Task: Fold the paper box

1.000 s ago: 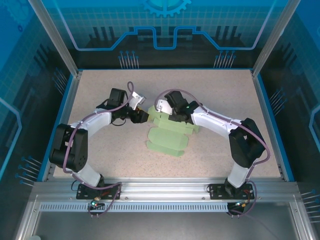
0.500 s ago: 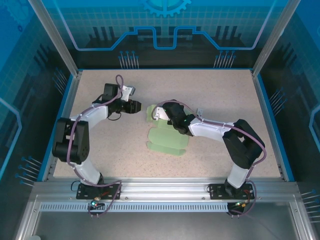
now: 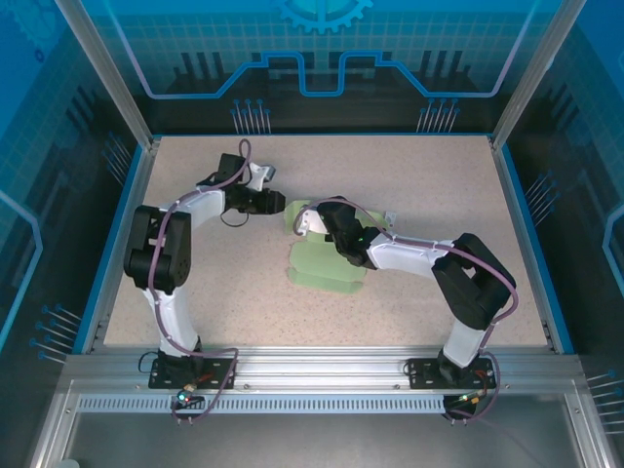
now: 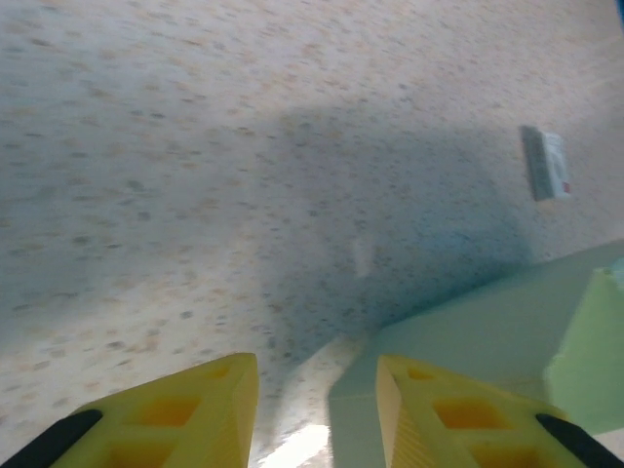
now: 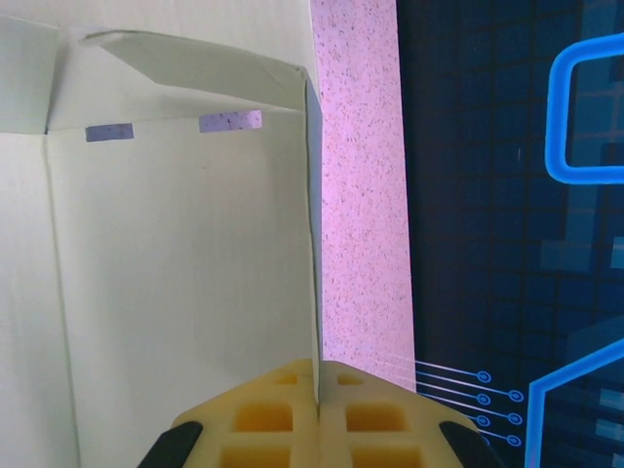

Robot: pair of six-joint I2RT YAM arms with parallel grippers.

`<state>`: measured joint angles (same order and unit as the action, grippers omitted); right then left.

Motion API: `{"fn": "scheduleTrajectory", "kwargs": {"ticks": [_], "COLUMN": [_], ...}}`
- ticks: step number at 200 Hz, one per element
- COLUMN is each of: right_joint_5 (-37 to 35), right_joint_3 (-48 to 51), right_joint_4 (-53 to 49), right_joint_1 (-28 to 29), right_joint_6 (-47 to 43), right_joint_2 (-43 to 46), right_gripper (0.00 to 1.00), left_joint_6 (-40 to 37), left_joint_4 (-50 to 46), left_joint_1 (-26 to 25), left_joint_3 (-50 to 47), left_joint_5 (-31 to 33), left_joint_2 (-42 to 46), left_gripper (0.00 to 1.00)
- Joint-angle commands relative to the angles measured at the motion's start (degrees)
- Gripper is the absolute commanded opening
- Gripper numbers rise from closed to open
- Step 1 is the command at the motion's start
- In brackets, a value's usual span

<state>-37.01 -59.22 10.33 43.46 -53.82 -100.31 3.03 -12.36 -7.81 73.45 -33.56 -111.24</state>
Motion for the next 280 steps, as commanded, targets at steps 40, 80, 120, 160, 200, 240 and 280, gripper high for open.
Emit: {"fn": "scheduleTrajectory", "kwargs": {"ticks": [40, 80, 120, 160, 200, 240, 280], "right_joint_5": [2.9, 3.2, 4.1, 4.8, 5.7, 6.4, 6.7], "right_joint_3": [-0.7, -0.4, -1.2, -1.7, -2.0, -1.8, -1.2], "right_joint_4": [-4.0, -3.8, -5.2, -6.3, -6.7, -7.3, -7.3], "right_joint_1": [-1.3, -2.3, -2.8, -3.2, -3.4, -3.5, -3.6], "right_joint_6": [1.5, 1.6, 2.0, 2.8, 3.5, 4.1, 4.5], "right_joint_2": [1.7, 2.2, 2.1, 2.3, 2.7, 3.1, 3.2], "right_gripper": [0.00, 0.00, 0.00, 0.00, 0.00, 0.00, 0.00], "left_joint_6": [-5.0, -6.3, -6.4, -6.8, -5.7, -4.7, -3.4], "left_joint_4": [1.3, 4.9, 9.4, 10.5, 13.6, 17.1, 22.1], "left_joint_1": [-3.4, -4.5, -5.3, -5.7, -6.0, -6.9, -7.5], "left_joint_3": [-1.0, -4.9, -8.8, -10.7, -11.6, -11.6, -13.0], "left_joint_5": [-10.1, -10.0, -10.0, -10.4, -11.7, -11.7, -11.4], "left_joint_2": [-0.2, 1.7, 4.1, 5.3, 5.1, 3.9, 3.4], "left_gripper": [0.41, 0.43, 0.45, 0.47, 0.48, 0.48, 0.49]}}
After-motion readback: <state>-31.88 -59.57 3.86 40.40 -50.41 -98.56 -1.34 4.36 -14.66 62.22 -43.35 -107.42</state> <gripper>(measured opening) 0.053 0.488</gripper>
